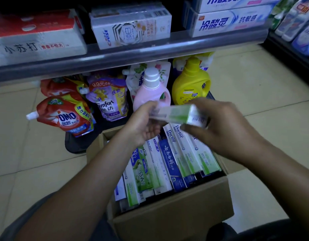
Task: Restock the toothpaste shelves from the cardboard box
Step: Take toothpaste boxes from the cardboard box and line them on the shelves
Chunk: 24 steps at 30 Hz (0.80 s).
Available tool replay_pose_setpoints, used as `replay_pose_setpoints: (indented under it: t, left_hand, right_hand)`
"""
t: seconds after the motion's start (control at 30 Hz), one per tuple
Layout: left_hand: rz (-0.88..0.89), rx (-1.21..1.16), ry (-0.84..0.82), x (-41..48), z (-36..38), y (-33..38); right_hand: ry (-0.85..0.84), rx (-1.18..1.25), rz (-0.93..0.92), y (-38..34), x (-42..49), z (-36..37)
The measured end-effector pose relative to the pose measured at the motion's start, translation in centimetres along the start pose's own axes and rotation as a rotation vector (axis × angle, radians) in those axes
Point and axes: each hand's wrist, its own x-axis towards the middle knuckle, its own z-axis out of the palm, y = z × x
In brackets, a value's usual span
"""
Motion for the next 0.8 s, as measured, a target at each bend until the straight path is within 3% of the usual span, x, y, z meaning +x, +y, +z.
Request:
replay_pose_setpoints:
  t: [0.1,0.23,0.33,0.53,0.63,0.8]
  left_hand:
    - [0.089,0.142,0.11,0.9,0.6,-0.5]
    - [0.208,0.512,0.165,3.2,1.5,-3.6]
    - [0.159,0.654,0.121,5.0,2.4,-5.3]
    - [0.159,0.823,0.207,7.6,6.5,-6.6]
    - [0.139,0.79,0.24,7.7,7.1,-7.3]
    - [0.27,0.799,0.314,6.1,6.7,-8.4]
  right_hand:
    - [0.231,0.128,0.199,1.3,0.7,-1.9]
    - [0.344,0.372,0.369,2.8,1.1,-4.1]
    - [0.367,0.437,0.414,3.7,0.8,-5.1]
    - [0.37,0.462,0.436,4.4,0.5,-6.0]
    - [0.371,0.454,0.436,4.6,0.5,-6.0]
    - [0.393,0.48,0.443,4.9,1.0,-5.7]
